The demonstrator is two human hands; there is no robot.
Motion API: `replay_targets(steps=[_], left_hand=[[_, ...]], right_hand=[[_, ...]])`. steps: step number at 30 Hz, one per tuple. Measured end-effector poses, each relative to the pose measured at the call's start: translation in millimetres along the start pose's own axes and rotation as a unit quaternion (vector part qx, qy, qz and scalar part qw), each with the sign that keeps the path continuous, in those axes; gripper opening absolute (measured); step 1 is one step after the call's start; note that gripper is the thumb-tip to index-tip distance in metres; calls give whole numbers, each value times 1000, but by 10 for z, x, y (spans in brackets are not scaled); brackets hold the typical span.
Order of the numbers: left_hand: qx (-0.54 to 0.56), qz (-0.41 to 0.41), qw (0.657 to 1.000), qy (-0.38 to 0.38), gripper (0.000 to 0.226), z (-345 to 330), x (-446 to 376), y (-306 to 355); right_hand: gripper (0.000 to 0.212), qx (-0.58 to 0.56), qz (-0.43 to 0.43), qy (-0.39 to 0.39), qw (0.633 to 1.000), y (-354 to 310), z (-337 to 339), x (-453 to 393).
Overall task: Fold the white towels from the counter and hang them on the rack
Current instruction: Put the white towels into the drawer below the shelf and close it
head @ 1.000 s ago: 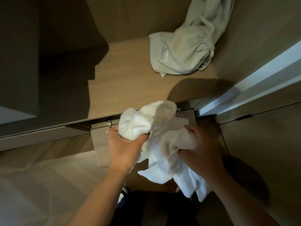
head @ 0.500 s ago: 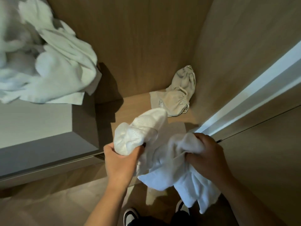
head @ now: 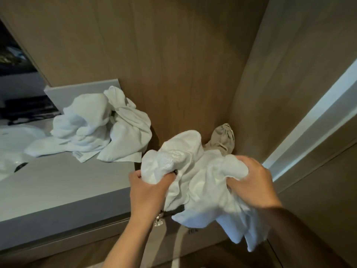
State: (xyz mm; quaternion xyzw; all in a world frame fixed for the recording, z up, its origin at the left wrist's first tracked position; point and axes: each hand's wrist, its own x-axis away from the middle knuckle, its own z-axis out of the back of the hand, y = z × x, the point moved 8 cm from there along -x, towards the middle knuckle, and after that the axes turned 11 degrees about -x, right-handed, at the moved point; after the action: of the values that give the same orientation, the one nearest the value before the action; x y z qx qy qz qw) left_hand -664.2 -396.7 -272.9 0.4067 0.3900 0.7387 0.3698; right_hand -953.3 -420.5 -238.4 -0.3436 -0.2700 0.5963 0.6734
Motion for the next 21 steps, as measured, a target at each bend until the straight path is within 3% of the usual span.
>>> replay_targets(steps=[3, 8, 13, 21], left_hand=[[-14, -49, 999, 18, 83, 125, -109, 326], [-24, -110, 990, 84, 69, 412, -132, 891], [-80, -197, 963, 168, 70, 850, -144, 1530], [-103, -237, 923, 284, 71, 1886, -451, 2069]], right_hand=[[35, -25, 35, 6, 999, -317, 117, -177], [39, -31, 95, -11, 995, -806, 285, -542], [42, -39, 168, -33, 985, -1345, 375, -847], [44, -45, 236, -6, 971, -2257, 341, -1239]])
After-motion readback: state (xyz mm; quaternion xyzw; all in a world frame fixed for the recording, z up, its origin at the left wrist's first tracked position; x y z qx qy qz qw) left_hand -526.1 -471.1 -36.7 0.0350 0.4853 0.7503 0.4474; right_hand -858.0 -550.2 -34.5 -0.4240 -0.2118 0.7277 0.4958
